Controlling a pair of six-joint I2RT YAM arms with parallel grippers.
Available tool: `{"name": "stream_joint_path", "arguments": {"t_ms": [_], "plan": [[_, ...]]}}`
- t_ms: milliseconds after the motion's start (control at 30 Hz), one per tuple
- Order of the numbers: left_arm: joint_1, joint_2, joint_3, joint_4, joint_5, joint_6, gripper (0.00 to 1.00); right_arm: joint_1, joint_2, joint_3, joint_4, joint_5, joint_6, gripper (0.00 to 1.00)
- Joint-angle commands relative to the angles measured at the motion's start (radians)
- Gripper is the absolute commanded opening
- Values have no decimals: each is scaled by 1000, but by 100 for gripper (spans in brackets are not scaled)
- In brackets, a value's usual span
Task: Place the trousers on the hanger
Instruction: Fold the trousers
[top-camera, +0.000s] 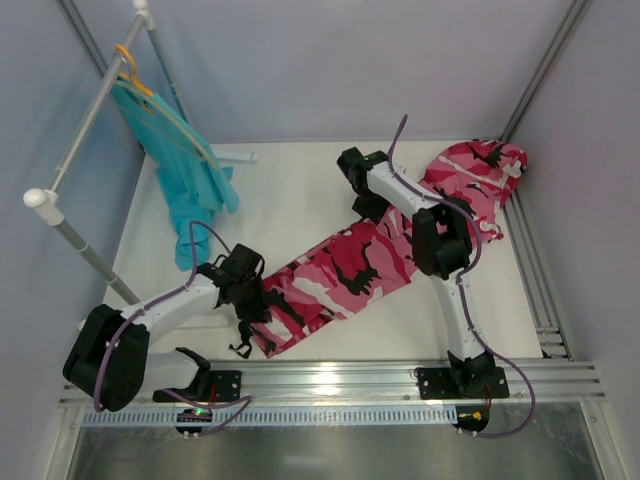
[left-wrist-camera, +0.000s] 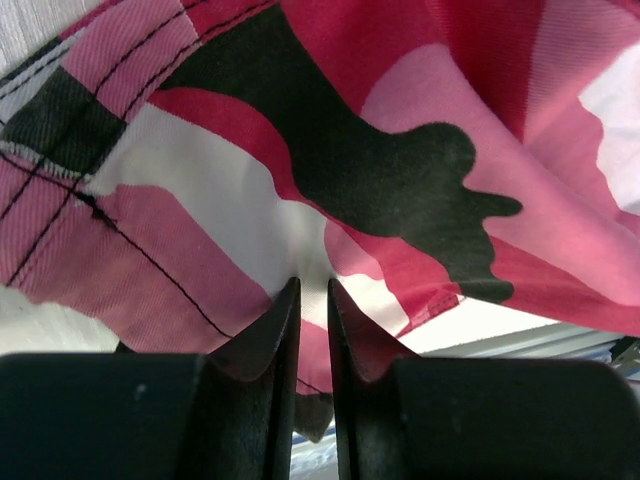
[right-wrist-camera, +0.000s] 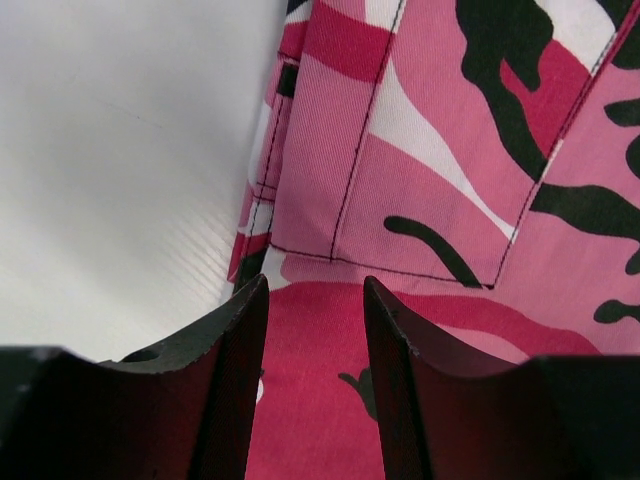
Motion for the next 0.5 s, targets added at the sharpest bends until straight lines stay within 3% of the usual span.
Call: {"name": "stream_joint_path", "arguments": {"t_ms": [0,333,400,467], "plan": [[-4,15,-23,81,-18,-19,17,-12,17,34,50,33,-19,46],[-4,47,-55,86,-54,-32,17,-28,39,-6,99,19,-34,45],[-6,49,-61,85,-67,-39,16,-28,37,-11,111,18,-40,38],[-6,54,-72,88,-68,-45,16,-28,34,-12,112,27,-45,19]]}}
